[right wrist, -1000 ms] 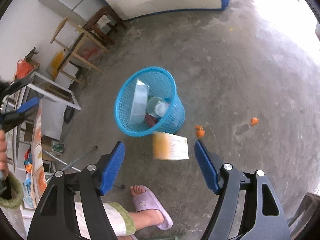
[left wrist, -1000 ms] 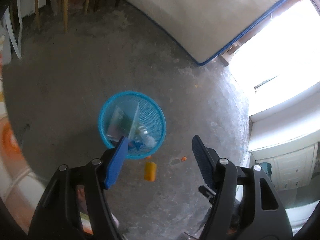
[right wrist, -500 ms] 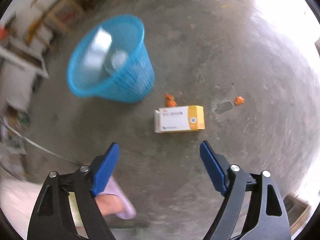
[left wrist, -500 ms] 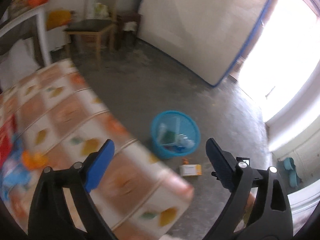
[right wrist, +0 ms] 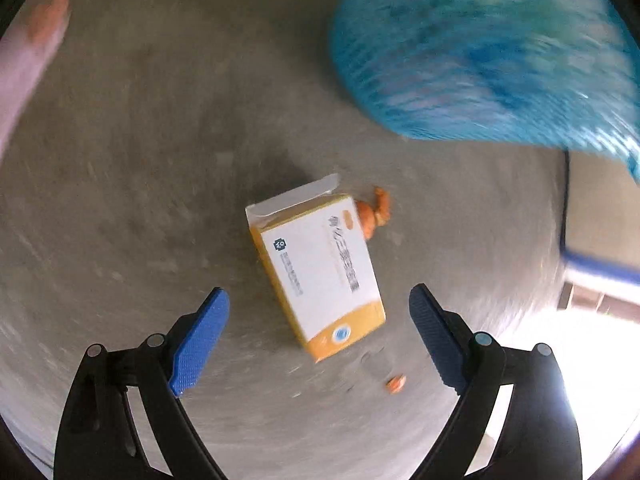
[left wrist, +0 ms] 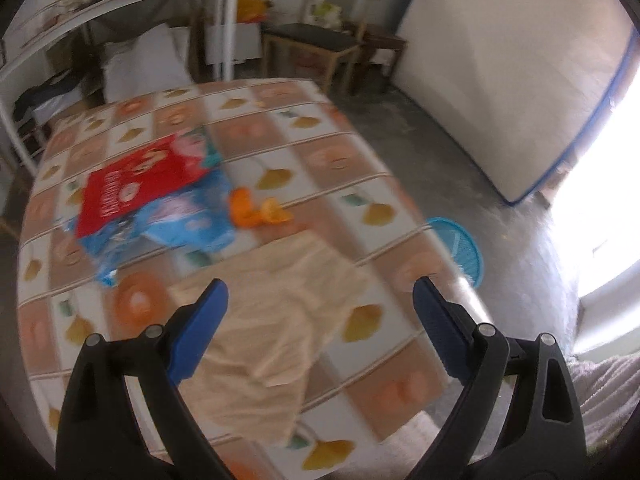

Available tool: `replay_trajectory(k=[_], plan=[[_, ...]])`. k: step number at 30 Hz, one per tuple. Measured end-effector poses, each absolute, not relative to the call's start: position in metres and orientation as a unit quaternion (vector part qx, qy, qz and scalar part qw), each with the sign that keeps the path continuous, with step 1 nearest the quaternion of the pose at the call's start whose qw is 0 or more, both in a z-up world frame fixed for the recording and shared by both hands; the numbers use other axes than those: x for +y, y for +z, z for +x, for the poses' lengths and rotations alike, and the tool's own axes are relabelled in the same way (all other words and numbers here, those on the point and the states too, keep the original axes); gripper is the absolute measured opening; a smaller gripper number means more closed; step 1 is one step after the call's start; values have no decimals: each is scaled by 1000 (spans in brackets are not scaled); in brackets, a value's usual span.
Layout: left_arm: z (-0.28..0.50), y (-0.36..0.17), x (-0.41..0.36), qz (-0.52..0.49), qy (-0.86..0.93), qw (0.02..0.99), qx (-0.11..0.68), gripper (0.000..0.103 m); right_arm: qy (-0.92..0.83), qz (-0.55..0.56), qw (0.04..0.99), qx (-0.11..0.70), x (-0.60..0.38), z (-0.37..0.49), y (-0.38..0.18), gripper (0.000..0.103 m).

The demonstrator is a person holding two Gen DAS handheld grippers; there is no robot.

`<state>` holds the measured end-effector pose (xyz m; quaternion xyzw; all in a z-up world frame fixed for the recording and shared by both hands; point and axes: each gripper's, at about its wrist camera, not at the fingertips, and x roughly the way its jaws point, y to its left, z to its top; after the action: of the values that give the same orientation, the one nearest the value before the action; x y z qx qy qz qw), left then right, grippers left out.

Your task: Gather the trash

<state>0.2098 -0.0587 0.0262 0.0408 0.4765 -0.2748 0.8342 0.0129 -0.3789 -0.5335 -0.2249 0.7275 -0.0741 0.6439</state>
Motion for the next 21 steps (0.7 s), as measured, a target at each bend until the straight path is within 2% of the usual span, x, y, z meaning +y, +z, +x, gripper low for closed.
replay_trajectory(k=[8, 14, 18, 21], plan=[[218, 19, -49, 39, -252, 831, 495, 90, -17, -246, 608, 755, -400, 29, -571, 89], [219, 5, -58, 45, -252, 820, 512, 90, -10, -200, 582, 789, -421, 32, -595, 90], [216, 2, -63, 55, -256, 817, 513, 90, -26, -151, 590, 792, -437, 32, -593, 91], [214, 2, -65, 56, -259, 816, 514, 90, -39, -116, 591, 797, -446, 28, -589, 87]])
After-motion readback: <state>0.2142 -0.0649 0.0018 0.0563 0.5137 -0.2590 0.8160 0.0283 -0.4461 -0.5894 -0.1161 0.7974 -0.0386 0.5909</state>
